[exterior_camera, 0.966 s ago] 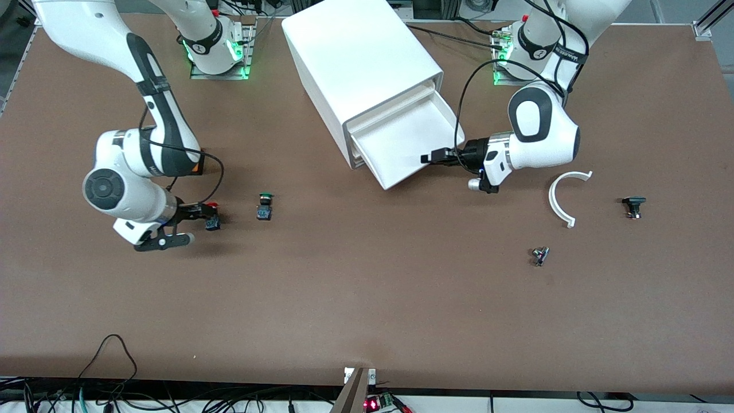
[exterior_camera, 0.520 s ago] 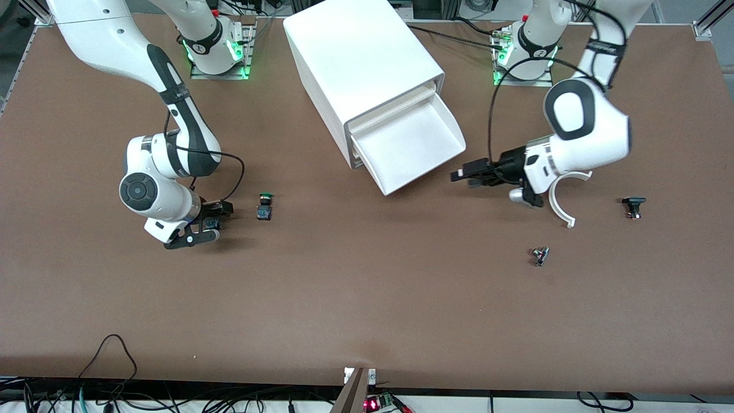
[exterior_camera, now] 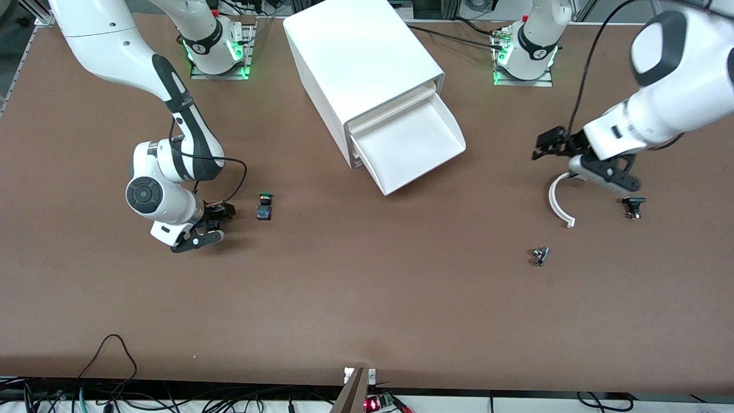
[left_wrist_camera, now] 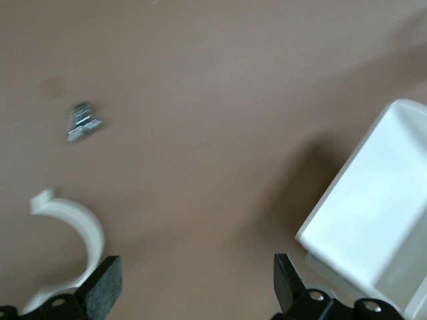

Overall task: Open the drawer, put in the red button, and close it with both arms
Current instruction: 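Withdraw the left gripper from the drawer while the right gripper grasps the button, then lift the red button with the right gripper toward the open drawer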

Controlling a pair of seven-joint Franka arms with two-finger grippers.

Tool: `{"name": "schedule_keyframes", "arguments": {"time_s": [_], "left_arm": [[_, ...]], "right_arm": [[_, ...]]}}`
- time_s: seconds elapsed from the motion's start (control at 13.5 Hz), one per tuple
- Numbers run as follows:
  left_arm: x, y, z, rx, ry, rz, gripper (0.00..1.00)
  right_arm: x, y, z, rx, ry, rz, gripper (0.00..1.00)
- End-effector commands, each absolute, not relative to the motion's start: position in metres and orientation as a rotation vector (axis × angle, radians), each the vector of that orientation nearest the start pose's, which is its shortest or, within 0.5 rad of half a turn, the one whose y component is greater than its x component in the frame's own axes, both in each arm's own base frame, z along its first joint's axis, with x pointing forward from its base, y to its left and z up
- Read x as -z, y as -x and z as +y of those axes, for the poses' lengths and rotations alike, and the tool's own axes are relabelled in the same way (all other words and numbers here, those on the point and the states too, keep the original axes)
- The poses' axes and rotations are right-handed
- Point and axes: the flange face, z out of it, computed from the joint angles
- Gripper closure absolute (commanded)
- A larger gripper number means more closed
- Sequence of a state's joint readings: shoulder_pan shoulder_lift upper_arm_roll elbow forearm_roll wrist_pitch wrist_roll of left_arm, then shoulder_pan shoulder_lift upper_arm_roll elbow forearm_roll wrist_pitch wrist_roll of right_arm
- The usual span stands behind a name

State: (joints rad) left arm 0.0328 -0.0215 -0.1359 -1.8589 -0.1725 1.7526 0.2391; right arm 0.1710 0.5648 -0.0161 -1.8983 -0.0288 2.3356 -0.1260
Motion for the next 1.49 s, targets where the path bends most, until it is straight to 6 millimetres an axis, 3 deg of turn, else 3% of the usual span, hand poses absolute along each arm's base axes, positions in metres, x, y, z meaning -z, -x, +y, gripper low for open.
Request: {"name": "schedule_keyframes", "arguments": {"time_s": [0.0, 0.15, 0.22, 0.52, 0.74, 0.97, 1.41], "left_arm": [[-0.571, -0.538, -0.069, -0.238, 3.143, 0.331, 0.00], [-0.588, -0.538, -0.065, -0.198, 3.085, 0.280, 0.00], [-0.596, -0.540, -0.058, -0.160, 3.060, 0.273, 0.00], [-0.599, -0.546, -0.030, -0.113, 3.071, 0.197, 0.00], [-0.603, -0.551, -0.032, -0.041, 3.110, 0.190, 0.00], [-0.600, -0.559, -0.021, 0.031, 3.140, 0.149, 0.00], [-0.599, -0.554, -0.018, 0.038, 3.135, 0.142, 0.00]], "right_arm": [[-0.186, -0.610, 0.089, -0.190, 3.125, -0.498, 0.01], [-0.179, -0.609, 0.089, -0.192, 3.124, -0.496, 0.12], [-0.178, -0.607, 0.089, -0.199, 3.124, -0.496, 0.29], [-0.177, -0.606, 0.089, -0.214, 3.124, -0.493, 0.64], [-0.190, -0.613, 0.094, -0.175, 3.122, -0.508, 0.72], [-0.232, -0.623, 0.107, -0.169, 3.107, -0.544, 0.72], [-0.376, -0.653, 0.194, -0.136, 2.990, -0.803, 0.72]]}}
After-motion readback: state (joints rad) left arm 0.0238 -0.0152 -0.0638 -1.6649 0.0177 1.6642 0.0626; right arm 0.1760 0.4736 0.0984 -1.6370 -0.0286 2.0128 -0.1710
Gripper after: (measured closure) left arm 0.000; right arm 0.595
